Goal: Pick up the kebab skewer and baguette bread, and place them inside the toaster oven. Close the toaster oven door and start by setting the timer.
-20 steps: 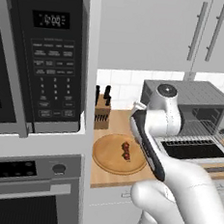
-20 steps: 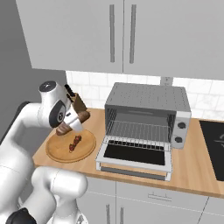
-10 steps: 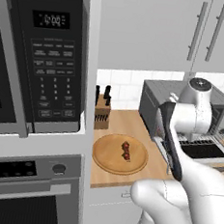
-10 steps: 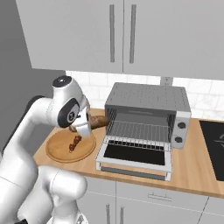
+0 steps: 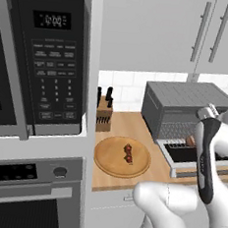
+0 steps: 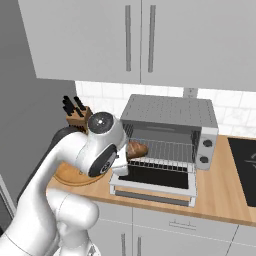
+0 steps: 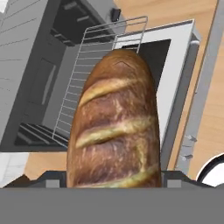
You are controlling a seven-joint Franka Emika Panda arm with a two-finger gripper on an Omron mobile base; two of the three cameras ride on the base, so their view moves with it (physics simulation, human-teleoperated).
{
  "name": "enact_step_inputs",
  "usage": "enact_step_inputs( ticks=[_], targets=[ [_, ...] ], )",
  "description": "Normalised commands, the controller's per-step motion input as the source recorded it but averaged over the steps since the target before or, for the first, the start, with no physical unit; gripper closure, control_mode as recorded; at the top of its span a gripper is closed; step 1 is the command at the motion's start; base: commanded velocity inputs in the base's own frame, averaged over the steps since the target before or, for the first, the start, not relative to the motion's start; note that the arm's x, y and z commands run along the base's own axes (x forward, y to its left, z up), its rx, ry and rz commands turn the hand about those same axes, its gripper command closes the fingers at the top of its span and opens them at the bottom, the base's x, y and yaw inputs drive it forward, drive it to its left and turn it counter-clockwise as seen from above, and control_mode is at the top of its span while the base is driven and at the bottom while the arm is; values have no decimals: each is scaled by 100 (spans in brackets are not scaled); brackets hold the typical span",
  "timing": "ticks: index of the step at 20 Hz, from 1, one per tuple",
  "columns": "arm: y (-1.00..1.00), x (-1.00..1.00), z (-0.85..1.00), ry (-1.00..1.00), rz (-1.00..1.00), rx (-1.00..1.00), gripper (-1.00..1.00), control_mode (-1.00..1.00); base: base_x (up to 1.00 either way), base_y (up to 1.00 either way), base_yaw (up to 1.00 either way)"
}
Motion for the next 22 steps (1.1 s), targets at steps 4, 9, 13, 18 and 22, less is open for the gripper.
enact_step_inputs(
  ticks=[4, 9, 13, 18, 22],
  targets=[
    [-59, 17, 0, -15, 0, 8, 100, -100, 0, 0, 0],
    [-22, 61, 2, -2, 0, 10, 100, -100, 0, 0, 0],
    [-20, 66, 0, 0, 0, 12, 100, -100, 0, 0, 0],
    [-35, 41, -7, 0, 0, 13, 100, -100, 0, 0, 0],
    [-4, 27, -19, 0, 0, 0, 100, -100, 0, 0, 0]
  ],
)
